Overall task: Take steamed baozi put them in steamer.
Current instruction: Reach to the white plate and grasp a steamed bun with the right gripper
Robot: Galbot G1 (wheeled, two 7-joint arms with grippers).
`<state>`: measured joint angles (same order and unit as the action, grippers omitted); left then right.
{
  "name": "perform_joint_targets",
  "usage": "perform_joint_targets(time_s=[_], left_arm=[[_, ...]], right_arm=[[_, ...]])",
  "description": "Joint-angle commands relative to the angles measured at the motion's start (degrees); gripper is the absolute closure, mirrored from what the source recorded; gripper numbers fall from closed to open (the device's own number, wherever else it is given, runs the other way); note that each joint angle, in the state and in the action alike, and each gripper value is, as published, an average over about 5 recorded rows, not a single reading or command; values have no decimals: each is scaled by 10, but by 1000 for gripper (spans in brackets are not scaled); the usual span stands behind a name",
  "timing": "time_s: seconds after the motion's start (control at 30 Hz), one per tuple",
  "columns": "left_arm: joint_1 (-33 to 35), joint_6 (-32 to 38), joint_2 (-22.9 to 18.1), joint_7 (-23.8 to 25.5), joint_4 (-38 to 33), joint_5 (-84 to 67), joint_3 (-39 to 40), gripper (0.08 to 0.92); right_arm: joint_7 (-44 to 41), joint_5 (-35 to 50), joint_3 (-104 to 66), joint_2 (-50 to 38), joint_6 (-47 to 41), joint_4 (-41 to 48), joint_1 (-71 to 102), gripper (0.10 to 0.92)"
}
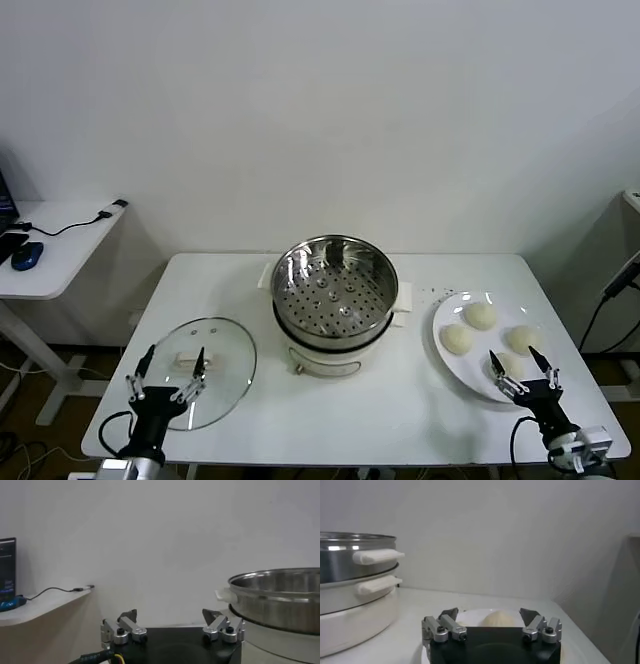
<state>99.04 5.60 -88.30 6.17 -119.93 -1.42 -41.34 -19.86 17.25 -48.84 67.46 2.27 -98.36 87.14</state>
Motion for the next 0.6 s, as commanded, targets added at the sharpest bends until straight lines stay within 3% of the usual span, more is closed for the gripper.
perform_joint_targets(time_s=[0.03, 0.33, 0.6], left_arm=[[0, -4, 0, -22, 1, 12, 2, 177], [9, 0, 1, -26, 0, 17, 6, 177], [14, -1, 3, -25, -4, 18, 8, 177]], right_arm=[[-86, -101, 3, -108, -80, 10, -48, 203], [-293, -186, 155, -383, -117, 127, -220, 203], [-432, -264, 574, -451, -60, 289, -648, 203]])
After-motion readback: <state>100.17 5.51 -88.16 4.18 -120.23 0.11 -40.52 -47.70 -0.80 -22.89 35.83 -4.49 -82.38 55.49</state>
